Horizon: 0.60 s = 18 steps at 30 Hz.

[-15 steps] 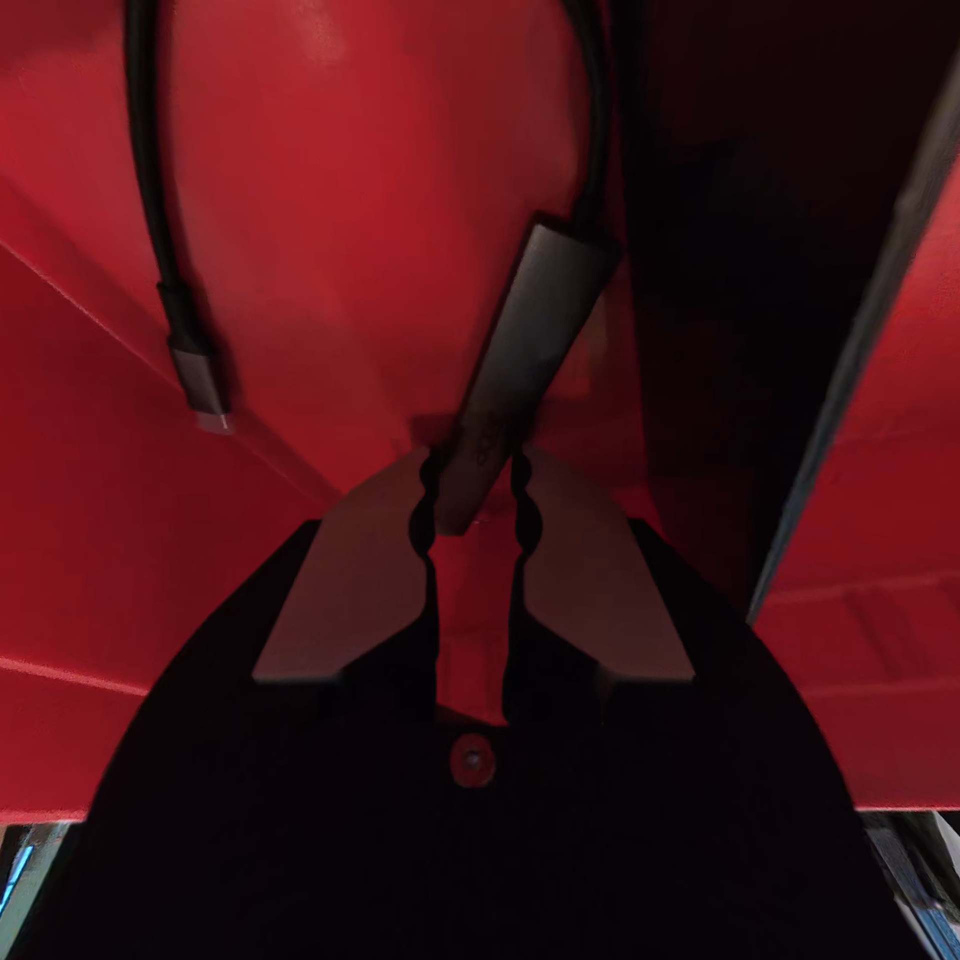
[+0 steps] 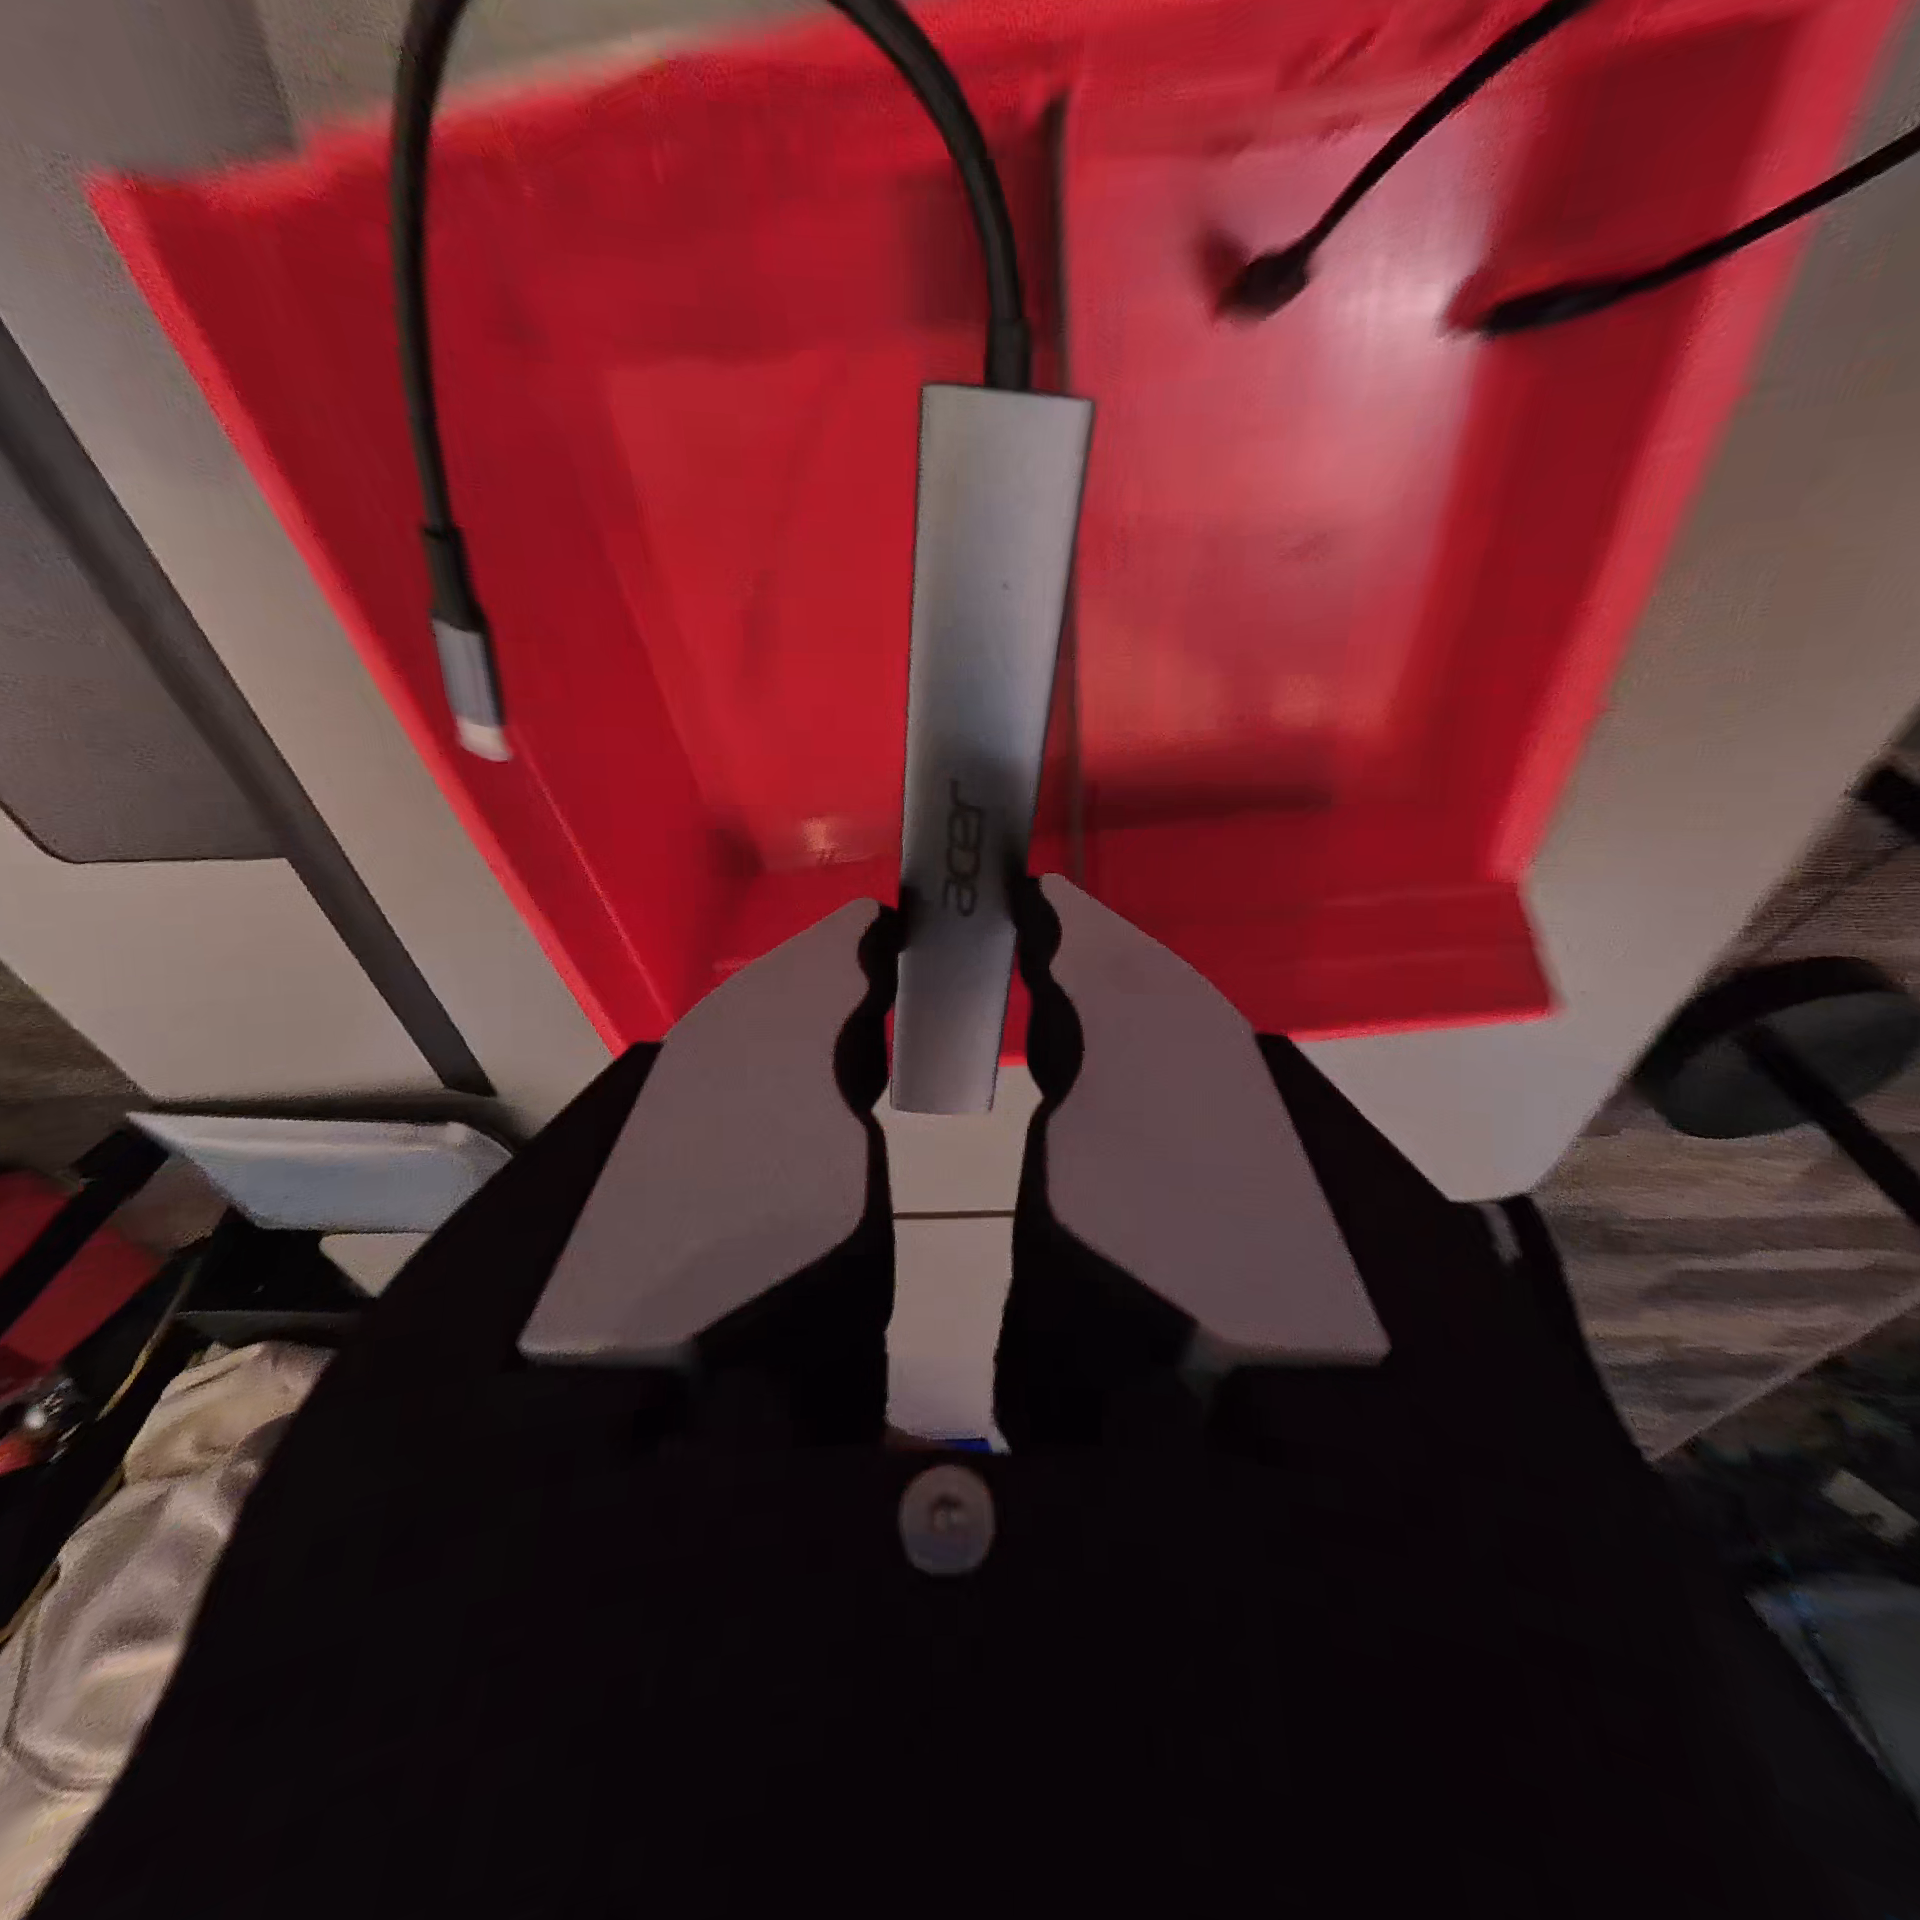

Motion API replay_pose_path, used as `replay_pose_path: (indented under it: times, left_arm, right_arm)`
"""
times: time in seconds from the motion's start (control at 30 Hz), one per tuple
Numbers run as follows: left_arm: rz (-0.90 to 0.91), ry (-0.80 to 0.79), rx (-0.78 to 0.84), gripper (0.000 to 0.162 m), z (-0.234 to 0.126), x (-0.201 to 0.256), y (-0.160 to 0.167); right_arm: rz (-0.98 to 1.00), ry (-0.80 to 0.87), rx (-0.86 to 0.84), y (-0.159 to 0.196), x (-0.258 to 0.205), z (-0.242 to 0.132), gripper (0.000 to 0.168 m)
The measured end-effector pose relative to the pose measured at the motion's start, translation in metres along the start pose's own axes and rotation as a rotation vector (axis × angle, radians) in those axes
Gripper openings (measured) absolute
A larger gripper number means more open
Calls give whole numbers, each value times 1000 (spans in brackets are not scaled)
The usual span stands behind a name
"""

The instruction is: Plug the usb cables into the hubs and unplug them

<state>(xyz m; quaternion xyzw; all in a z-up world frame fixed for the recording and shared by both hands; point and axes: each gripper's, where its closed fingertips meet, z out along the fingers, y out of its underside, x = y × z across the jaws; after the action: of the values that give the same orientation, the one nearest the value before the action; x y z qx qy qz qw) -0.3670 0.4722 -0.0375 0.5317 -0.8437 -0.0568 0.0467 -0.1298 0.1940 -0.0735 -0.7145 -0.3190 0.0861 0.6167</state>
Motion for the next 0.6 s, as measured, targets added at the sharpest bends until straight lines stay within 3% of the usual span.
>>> replay_pose_path:
  times: [0.13, 0.27, 0.43, 0.6]
  left_arm:
    - [19, 125, 15, 22, -49, 40, -48]
    - [92, 175, -26, 22, -65, 69, -99]
    - [168, 226, -15, 22, -68, 100, -159]
    - [191, 252, -4, 22, -69, 118, -186]
  right_arm:
    - [-372, 68, 73, -61, 10, 35, 45]
    - [-585, 80, 127, -113, 18, 74, 43]
    - [-782, 58, 99, -112, 10, 97, 39]
    - [-849, 28, 78, -90, 0, 99, 34]
